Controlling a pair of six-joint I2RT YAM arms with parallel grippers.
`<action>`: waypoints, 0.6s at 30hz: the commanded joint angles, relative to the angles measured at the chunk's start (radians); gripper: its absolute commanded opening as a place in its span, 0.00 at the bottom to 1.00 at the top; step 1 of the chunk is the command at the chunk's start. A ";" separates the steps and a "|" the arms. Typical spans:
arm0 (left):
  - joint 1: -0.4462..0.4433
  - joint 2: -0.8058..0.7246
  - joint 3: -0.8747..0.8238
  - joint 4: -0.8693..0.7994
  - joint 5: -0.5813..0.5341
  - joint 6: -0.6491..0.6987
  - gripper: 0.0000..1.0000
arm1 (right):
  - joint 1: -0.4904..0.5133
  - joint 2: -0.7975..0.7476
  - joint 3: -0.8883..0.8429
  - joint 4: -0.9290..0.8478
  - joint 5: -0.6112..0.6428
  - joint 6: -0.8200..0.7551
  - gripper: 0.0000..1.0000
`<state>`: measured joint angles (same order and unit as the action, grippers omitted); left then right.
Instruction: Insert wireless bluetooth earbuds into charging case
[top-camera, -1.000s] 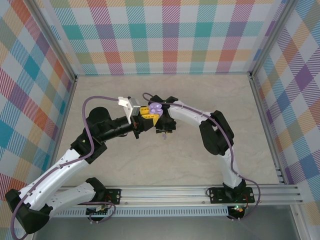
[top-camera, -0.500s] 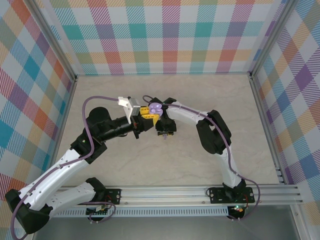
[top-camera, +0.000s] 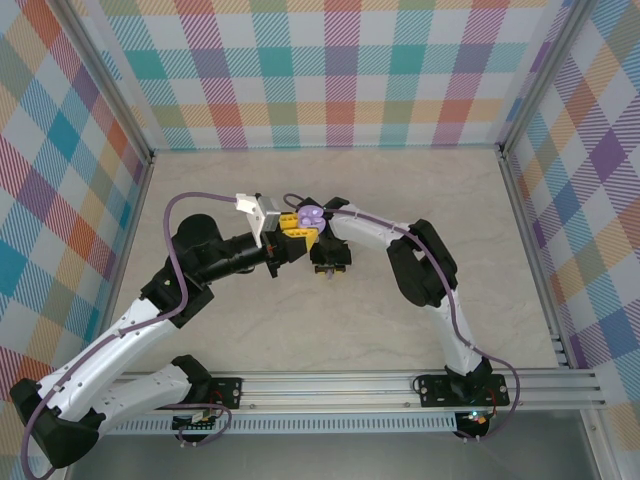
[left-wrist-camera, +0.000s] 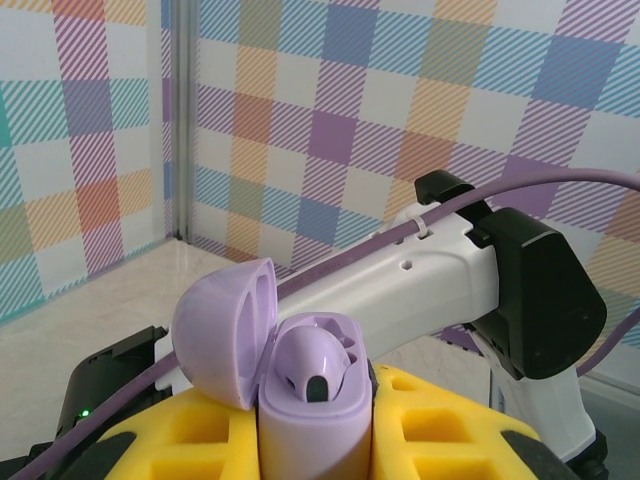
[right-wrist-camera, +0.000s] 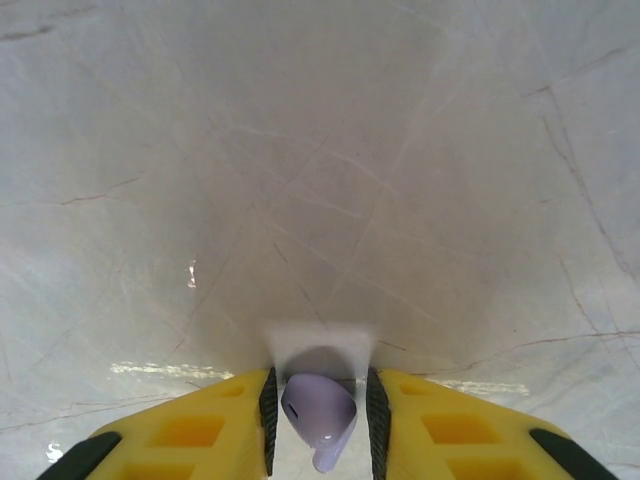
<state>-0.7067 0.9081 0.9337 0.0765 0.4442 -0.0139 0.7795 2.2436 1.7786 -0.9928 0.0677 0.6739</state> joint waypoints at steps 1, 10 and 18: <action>-0.016 -0.023 0.002 0.011 0.004 -0.004 0.06 | 0.009 0.034 0.023 -0.026 -0.011 0.016 0.30; -0.014 -0.023 -0.003 0.012 0.006 -0.006 0.06 | 0.012 0.050 0.020 -0.021 -0.003 0.022 0.26; -0.015 -0.026 -0.003 0.008 0.001 -0.005 0.06 | 0.012 0.007 -0.020 0.011 0.039 0.015 0.20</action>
<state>-0.7067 0.9009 0.9337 0.0769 0.4438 -0.0139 0.7811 2.2494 1.7878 -1.0042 0.0803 0.6769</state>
